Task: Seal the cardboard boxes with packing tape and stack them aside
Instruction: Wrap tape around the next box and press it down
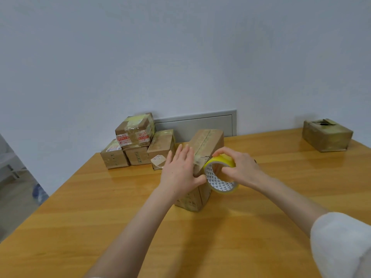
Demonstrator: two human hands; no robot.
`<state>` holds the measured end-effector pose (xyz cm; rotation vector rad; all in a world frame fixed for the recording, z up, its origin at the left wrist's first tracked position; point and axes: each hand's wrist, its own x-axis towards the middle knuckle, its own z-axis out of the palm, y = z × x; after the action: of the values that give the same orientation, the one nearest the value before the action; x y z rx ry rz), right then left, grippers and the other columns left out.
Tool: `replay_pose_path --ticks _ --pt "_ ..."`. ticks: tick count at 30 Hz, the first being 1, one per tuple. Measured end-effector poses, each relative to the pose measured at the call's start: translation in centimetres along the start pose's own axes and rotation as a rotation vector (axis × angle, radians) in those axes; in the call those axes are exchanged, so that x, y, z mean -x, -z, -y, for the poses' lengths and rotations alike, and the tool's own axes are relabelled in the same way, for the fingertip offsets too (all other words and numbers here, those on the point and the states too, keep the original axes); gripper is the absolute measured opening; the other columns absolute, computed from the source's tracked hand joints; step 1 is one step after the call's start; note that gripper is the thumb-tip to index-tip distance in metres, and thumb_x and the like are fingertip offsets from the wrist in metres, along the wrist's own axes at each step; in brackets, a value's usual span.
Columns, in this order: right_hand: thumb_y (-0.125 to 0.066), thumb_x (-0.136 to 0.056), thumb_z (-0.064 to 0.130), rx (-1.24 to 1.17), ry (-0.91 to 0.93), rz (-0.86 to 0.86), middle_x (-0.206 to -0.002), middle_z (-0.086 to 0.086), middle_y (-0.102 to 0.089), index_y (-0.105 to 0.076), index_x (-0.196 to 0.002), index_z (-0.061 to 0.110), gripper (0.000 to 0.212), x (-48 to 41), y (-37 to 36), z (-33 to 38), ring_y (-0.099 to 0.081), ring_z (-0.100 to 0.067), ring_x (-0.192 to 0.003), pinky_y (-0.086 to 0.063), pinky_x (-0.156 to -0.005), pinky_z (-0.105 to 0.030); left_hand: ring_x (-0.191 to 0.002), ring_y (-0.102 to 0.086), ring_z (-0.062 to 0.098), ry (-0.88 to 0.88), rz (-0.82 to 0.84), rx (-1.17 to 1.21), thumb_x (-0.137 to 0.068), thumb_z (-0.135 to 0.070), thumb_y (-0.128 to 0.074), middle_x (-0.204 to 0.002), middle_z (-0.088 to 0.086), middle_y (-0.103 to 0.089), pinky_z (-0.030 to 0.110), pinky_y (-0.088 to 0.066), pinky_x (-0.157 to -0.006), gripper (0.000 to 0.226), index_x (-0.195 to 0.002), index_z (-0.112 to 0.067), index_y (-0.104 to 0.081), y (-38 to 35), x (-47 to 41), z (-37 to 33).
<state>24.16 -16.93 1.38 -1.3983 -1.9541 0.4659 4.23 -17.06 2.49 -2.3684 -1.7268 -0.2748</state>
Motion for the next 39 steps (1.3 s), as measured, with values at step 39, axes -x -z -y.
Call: replay_pose_path --ticks 39 --pt "-0.074 -0.075 0.015 -0.285 0.095 -0.003 -0.105 0.023 -0.061 -0.061 -0.111 0.040 0.046 -0.6 1.2 0.2 -0.056 0.003 -0.092 -0.041 -0.073 -0.009 -0.088 -0.064 0.020 0.650 -0.003 1.213 -0.080 -0.033 -0.071 -0.097 0.003 -0.069 0.035 -0.056 -0.070 0.013 -0.087 -0.023 -0.073 0.2 1.0 5.8"
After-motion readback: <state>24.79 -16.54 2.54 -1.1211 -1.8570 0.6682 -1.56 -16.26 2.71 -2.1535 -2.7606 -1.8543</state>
